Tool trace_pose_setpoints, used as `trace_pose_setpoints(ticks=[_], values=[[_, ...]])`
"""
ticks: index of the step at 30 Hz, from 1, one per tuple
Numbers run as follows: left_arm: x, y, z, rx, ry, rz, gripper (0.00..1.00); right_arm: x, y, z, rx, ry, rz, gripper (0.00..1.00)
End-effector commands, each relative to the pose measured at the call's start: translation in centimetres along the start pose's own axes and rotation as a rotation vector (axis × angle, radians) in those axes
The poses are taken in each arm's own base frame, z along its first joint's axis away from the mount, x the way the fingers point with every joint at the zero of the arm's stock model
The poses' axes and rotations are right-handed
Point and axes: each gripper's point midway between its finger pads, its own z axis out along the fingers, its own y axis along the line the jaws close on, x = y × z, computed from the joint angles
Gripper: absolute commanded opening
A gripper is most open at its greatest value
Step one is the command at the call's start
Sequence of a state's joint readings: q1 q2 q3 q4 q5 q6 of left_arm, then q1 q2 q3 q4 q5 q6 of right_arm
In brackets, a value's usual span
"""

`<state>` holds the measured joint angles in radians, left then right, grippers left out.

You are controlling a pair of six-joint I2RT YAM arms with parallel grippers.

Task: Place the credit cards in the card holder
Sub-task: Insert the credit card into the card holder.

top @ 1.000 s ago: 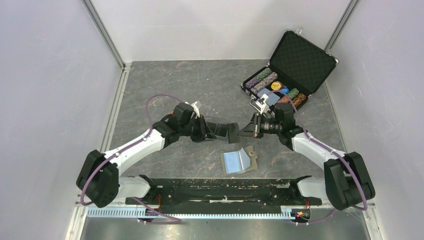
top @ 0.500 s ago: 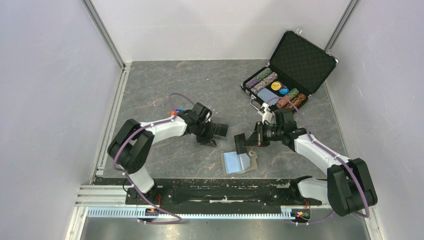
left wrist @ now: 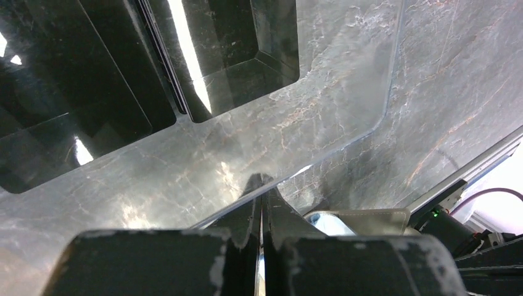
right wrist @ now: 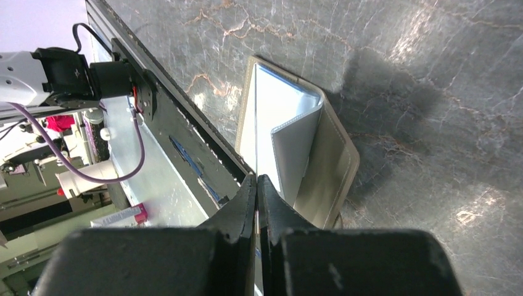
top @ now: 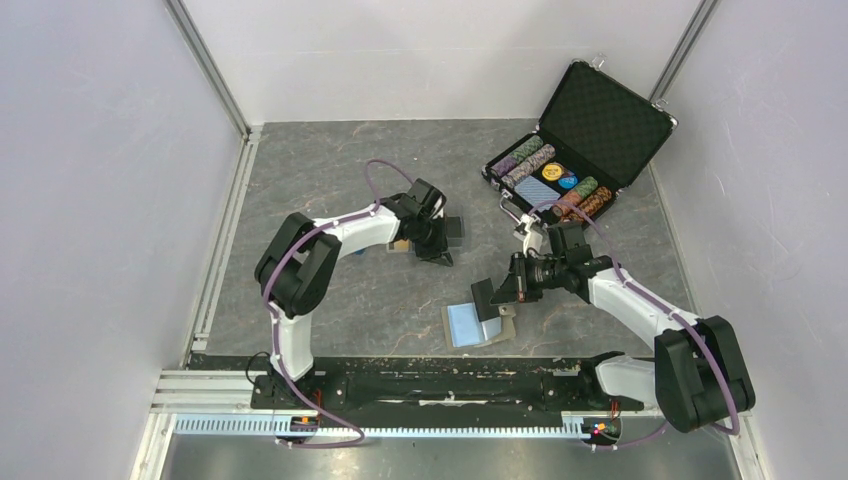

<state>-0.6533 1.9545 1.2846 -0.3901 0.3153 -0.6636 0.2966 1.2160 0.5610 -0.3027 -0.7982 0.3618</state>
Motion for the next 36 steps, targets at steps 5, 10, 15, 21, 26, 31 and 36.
trace_pose_setpoints(ticks=[5,10,15,21,26,31,36], values=[[2.3,-0.2,-2.7,0.009,0.006,0.055,0.02,1.6,0.0,0.2,0.011,0.045,-0.041,0.00],[6.7,0.3,-3.8,-0.008,0.027,0.056,0.02,3.3,-2.0,0.5,0.064,0.065,-0.033,0.00],[10.0,0.6,-4.4,-0.017,0.055,0.061,0.02,3.9,-3.3,0.6,0.116,0.067,-0.034,0.00],[12.4,0.1,-4.1,-0.014,0.088,0.091,0.02,4.1,-3.8,0.5,0.132,0.052,-0.024,0.00],[13.6,0.4,-2.8,-0.030,0.120,0.091,0.02,4.1,-3.6,0.6,0.111,0.030,0.008,0.00],[14.2,0.2,-2.1,-0.036,0.146,0.111,0.02,4.3,-3.6,0.4,0.123,0.009,0.029,0.00],[14.6,0.3,-1.6,-0.045,0.162,0.110,0.02,4.1,-3.4,0.3,0.125,-0.014,0.046,0.00]])
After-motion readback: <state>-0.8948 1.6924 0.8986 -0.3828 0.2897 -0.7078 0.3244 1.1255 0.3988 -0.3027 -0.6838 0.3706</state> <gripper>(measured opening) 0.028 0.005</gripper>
